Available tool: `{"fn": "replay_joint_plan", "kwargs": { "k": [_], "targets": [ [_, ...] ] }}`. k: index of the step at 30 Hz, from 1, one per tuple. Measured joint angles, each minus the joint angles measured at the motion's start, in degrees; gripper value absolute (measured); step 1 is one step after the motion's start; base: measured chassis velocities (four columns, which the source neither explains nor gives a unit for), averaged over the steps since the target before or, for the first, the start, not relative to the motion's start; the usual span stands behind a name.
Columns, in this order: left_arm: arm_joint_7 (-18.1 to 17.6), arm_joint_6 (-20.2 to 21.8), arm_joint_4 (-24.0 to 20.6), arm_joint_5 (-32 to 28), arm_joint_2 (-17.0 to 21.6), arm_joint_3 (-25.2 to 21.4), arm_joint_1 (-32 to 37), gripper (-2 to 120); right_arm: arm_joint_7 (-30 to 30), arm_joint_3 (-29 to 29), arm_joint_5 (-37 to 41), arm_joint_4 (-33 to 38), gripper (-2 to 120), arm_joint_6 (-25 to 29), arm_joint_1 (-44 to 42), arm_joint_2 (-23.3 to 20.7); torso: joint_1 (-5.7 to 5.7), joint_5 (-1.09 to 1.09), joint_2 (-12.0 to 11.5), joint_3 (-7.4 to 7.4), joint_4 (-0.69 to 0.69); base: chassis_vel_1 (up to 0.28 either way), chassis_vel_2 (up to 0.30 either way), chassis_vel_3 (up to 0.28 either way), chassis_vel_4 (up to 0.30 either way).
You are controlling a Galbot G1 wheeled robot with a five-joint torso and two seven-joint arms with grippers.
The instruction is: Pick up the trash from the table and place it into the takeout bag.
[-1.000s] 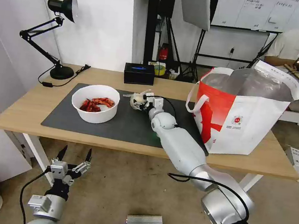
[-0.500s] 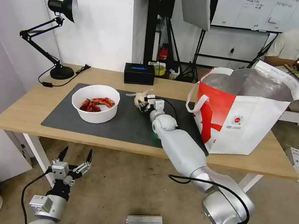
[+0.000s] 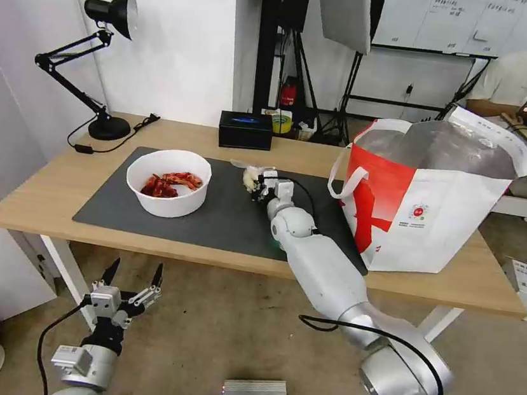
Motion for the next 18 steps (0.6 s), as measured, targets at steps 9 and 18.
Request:
{"fn": "replay_joint_plan", "kwargs": {
  "k": [9, 18],
  "targets": [
    [0.0, -0.07, -0.15, -0.21, 0.42, 0.04, 0.03, 100, 0.78, -1.38, 0.43, 10.06, 1, 0.57, -2.55, -6.17, 0.0, 0.0, 0.0, 0.0, -0.01, 0.0, 0.0, 0.0, 0.0],
    [0.01, -0.08, -0.25, -0.31, 0.86, 0.71, 0.02, 100, 0.5, -1.84, 2.15, 18.6, 0, 1.83, -6.4, -11.73, 0.0, 0.01, 0.0, -0.01, -0.01, 0.0, 0.0, 0.0, 0.0]
  ]
}}
